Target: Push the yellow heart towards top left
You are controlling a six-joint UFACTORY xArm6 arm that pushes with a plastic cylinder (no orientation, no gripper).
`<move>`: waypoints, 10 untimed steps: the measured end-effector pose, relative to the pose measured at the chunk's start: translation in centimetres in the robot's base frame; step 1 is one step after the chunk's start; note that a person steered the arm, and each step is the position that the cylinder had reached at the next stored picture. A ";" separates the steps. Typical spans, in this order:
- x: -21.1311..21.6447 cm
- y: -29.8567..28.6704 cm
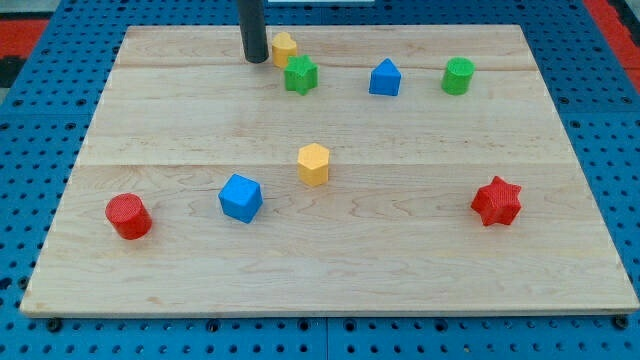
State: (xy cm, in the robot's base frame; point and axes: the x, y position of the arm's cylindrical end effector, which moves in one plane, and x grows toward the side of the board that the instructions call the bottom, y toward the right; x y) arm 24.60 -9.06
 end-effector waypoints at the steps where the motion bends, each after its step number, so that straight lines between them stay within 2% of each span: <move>1: -3.1 -0.6; 2: -3.5 1.8; 3: -3.5 7.7; 5: -3.3 9.1; 8: 0.0 9.0; 10: 0.1 8.9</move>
State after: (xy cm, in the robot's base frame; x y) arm 24.70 -0.14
